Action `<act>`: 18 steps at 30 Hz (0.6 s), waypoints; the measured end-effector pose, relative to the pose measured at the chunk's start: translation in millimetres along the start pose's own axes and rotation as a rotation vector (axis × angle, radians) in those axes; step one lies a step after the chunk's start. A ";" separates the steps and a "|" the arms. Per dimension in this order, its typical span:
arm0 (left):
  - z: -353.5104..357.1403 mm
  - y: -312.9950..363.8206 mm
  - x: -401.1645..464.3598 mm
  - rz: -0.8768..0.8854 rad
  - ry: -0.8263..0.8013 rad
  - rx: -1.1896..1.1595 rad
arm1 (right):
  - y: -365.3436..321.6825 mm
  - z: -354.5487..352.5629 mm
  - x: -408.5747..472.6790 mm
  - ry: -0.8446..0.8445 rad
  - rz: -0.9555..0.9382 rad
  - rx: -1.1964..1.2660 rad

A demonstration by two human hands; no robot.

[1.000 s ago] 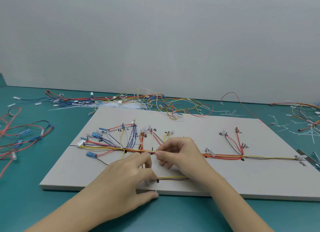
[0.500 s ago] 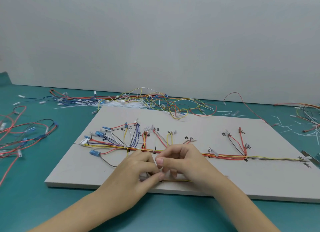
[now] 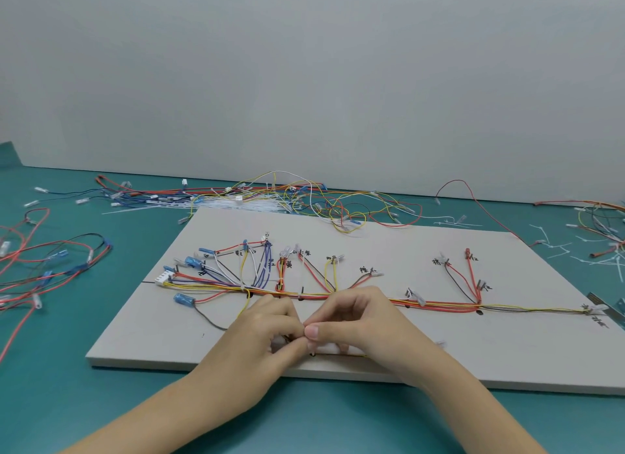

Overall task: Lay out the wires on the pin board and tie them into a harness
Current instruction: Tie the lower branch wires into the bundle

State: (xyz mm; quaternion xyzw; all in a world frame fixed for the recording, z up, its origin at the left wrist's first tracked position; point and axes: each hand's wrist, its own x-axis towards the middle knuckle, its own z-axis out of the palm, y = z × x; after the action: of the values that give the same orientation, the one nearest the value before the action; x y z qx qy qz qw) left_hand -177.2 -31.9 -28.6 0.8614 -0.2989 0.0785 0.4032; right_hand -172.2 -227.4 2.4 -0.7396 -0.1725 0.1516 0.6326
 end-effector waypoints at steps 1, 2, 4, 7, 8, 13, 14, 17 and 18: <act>0.3 0.0 0.0 0.002 0.004 0.007 | -0.3 0.0 -0.3 0.001 0.002 -0.004; 0.5 0.1 -0.2 0.004 0.010 0.013 | -0.5 0.0 -0.4 0.004 0.004 -0.007; 1.0 0.5 -0.9 0.007 0.027 0.009 | 0.0 0.5 -0.5 0.034 0.009 0.003; 0.8 1.0 -1.7 0.010 0.035 0.011 | 1.2 1.5 -1.5 0.070 0.019 0.023; 0.7 0.5 -1.6 0.009 0.032 0.018 | 1.5 1.7 -1.9 0.065 0.022 0.017; 1.0 -0.2 -4.1 0.022 0.031 0.049 | 0.7 0.2 -1.7 0.029 0.036 -0.029; 1.1 0.1 -4.3 0.020 0.034 0.044 | 0.4 -0.3 -1.6 0.018 0.038 -0.041; 1.3 0.1 -3.6 0.015 0.034 0.036 | 1.0 -1.1 -1.8 0.009 0.035 -0.057; 1.4 -0.2 -3.3 0.017 0.033 0.044 | 1.3 -1.2 -1.9 0.016 0.033 -0.065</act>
State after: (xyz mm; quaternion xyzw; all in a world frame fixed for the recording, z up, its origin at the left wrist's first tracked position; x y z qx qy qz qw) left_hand -179.9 -31.4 -31.0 0.8660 -0.2979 0.1027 0.3882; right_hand -173.4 -229.5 1.3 -0.7637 -0.1600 0.1504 0.6071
